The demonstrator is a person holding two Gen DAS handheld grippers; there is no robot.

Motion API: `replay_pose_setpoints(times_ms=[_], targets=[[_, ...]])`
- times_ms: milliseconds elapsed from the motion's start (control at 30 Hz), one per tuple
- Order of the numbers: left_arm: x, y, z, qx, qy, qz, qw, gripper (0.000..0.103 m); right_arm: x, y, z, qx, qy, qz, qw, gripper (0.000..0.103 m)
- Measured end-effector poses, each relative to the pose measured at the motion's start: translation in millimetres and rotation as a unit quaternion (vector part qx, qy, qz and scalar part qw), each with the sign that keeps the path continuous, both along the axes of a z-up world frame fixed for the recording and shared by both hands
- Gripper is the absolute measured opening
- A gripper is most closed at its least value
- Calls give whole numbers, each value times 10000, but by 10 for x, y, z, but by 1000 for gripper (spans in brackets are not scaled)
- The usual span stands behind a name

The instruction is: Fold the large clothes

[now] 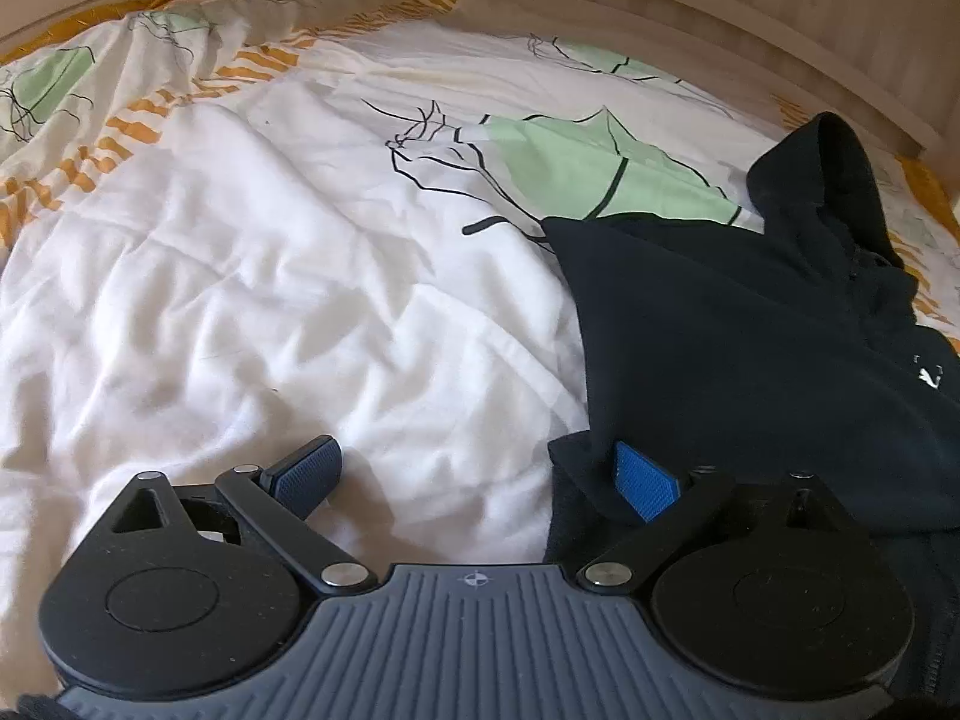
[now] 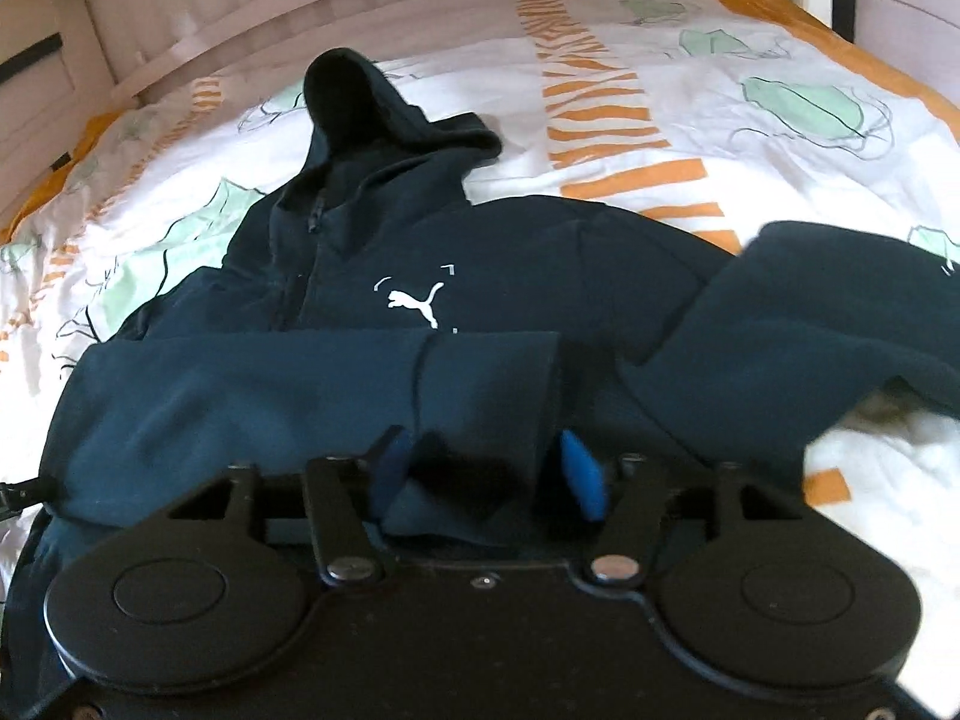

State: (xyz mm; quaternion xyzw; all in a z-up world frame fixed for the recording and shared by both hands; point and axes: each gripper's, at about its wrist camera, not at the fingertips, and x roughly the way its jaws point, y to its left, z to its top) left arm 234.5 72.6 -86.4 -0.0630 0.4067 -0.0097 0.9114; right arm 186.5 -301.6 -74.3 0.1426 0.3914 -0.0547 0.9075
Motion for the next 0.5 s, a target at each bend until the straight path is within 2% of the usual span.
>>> replay_pose_setpoints(times_ms=[167,333,433,500], targets=[[-9,-28,-8,92,-46,26,9999,100,-140,-33,40,-57,-175,-159,9997,69],[5,-49,-8,170,-60,34,9998,101,-102,-38,-141,-142,151,-121,9997,71],[-45,-62,80,130,-122,95,9998,97,-114,-1,-128,-256,111,-62,9996,73],[-112,-111,187,180,-291,43,9994,97,-139,-21,-87,-130,88,-86,9998,74]])
